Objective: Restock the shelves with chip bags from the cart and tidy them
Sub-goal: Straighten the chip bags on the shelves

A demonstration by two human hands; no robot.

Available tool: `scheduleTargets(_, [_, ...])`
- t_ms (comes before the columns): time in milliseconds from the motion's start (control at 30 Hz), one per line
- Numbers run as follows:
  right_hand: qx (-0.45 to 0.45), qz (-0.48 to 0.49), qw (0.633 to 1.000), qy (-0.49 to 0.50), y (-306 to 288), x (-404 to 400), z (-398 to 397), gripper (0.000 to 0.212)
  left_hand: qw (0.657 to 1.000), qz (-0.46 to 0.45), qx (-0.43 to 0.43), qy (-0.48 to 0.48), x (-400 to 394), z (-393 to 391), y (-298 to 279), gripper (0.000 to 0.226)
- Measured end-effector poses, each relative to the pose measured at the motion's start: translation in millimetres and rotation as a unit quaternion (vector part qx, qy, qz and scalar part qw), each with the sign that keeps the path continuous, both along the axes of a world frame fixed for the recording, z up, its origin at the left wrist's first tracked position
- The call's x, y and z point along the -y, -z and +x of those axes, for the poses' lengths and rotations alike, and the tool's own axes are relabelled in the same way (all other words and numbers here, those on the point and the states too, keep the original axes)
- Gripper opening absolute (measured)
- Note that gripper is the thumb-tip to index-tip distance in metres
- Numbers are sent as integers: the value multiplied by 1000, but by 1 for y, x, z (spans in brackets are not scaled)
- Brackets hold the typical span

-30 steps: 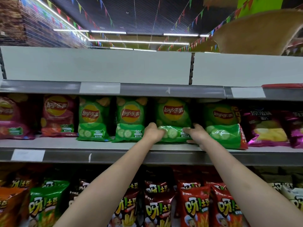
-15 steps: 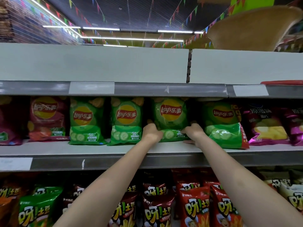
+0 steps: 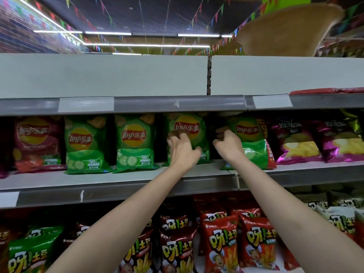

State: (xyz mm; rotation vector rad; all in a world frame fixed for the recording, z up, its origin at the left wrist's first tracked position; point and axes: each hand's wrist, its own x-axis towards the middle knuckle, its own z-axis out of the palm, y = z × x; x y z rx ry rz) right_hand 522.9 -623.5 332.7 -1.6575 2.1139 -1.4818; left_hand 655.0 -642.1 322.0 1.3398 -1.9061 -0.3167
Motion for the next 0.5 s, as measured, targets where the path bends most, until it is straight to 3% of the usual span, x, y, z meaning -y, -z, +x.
scheduleTargets(167, [-36, -35, 998, -31, 1, -33, -38, 32, 997, 41, -57, 43, -9, -44, 0, 46])
scheduleTargets(267, [-49, -33, 997, -45, 7, -53, -79, 31, 996, 60, -45, 49, -17, -73, 2, 52])
scheduleTargets(367, [-89, 32, 995, -16, 13, -65, -122, 45, 993, 109, -42, 25, -28, -99, 1, 62])
scheduleTargets(433, [-105, 91, 990, -19, 15, -70, -142, 62, 983, 155, -100, 20, -37, -113, 3, 67])
scheduleTargets(500, [-69, 128, 987, -66, 17, -70, -155, 64, 967, 181, -175, 22, -44, -123, 6, 63])
